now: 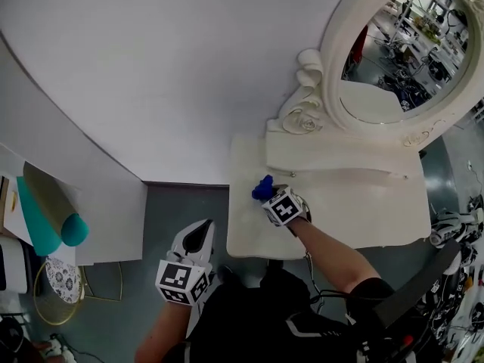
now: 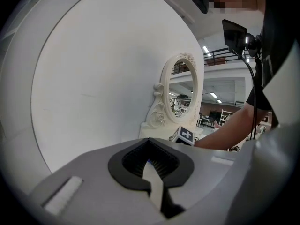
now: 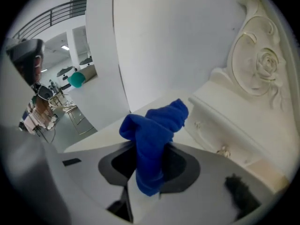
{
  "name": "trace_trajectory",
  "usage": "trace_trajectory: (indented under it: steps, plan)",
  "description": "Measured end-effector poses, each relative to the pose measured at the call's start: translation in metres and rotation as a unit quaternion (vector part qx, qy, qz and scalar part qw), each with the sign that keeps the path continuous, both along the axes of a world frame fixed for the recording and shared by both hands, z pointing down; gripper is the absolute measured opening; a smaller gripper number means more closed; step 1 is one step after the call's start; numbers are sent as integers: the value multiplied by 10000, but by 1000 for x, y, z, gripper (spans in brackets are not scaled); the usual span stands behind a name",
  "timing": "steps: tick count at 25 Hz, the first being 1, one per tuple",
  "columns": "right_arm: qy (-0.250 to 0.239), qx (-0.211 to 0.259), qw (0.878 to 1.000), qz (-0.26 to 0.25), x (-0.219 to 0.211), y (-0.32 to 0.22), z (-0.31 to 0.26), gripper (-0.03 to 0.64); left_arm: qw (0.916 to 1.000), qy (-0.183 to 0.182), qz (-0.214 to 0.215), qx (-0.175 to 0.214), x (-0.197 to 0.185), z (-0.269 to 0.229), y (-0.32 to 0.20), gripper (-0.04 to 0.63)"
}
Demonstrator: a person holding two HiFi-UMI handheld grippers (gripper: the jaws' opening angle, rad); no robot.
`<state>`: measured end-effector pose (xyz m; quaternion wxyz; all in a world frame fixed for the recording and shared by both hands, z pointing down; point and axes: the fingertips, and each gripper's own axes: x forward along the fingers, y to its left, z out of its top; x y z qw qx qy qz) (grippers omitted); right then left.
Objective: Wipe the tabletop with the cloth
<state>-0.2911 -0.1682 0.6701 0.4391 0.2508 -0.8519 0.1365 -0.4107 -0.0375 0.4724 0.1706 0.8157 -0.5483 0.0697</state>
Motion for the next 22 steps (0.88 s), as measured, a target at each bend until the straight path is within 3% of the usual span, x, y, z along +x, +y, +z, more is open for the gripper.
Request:
trace_trajectory:
  steps: [4, 8, 12, 17, 22]
  plan:
    - [163, 123, 9998, 87, 0, -36, 8, 129, 10000, -32, -80, -8, 0, -2, -4, 8]
    - [100, 71, 9997, 197, -1, -25, 12, 129, 9999, -56, -90, -28, -5, 1, -3, 8]
    - [216, -241, 9994, 112, 9, 18, 19, 129, 10000, 19, 48, 55, -4, 1, -5, 8]
    - [343, -395, 9979, -388, 14, 83, 14, 129, 9993, 86, 344, 123, 3, 1, -7, 8]
    - [285, -781, 9959, -351, 20, 140, 13, 129, 9979, 204, 594, 155, 8, 2, -6, 8]
